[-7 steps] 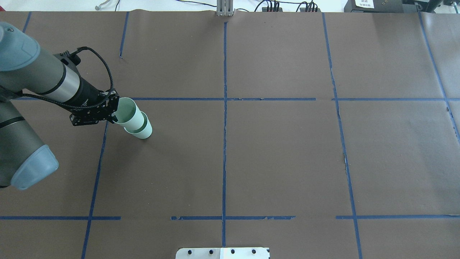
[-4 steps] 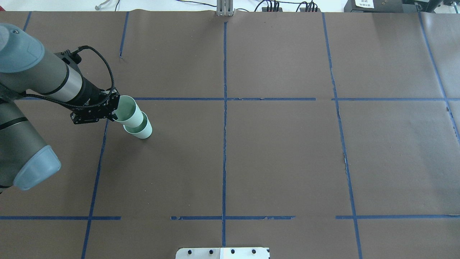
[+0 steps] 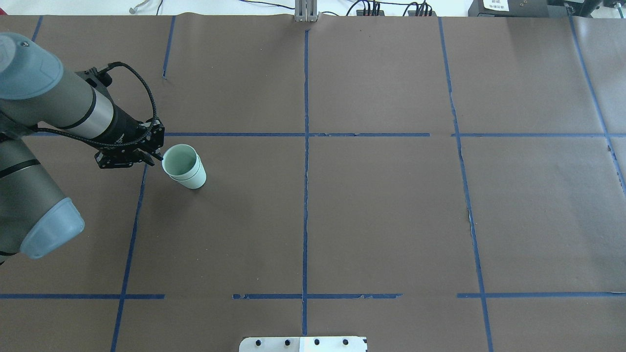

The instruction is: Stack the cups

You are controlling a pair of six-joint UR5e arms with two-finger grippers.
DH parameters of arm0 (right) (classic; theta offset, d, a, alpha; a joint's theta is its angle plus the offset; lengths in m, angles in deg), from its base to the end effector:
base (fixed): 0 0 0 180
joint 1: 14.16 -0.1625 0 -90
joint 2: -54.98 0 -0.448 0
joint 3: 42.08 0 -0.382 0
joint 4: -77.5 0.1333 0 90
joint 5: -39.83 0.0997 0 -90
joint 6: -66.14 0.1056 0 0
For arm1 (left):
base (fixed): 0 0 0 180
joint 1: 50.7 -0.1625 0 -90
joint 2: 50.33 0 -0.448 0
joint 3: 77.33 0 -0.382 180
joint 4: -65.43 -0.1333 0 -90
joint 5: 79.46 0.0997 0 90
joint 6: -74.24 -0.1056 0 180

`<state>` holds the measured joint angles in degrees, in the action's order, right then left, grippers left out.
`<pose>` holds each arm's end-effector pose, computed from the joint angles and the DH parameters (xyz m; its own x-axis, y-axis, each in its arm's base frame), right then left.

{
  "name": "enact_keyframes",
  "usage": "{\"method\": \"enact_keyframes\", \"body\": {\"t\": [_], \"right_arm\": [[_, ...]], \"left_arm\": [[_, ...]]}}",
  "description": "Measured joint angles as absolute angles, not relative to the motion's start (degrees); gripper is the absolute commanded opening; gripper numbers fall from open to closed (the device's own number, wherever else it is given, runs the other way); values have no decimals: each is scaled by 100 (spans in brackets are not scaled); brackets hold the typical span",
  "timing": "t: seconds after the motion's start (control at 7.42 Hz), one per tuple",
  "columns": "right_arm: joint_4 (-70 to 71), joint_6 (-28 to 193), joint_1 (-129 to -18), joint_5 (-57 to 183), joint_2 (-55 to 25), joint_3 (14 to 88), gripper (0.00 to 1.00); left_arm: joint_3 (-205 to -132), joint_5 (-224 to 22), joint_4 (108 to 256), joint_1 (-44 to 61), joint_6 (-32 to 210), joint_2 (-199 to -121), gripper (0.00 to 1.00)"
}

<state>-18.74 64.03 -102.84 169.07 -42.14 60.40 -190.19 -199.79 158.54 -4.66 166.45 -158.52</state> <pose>0.0567 -0.4247 0.6547 0.7731 -0.0449 0.6326 0.0515 0.9986 0.0079 0.3332 -0.4607 0.3332 0.4831 -0.5489 -0.6822 0.3960 0.8318 -0.3889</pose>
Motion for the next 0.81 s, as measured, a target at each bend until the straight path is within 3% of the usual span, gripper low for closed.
{"method": "enact_keyframes", "body": {"t": [0.4, 0.81], "right_arm": [[-1872, 6403, -10284, 16907, -4214, 6040, 100], [-1875, 6403, -10284, 16909, -4214, 6040, 100]], "left_arm": [[-19068, -19979, 15853, -456, 16564, -15853, 100], [-19089, -20131, 15849, 225, 14408, -15483, 100]]}}
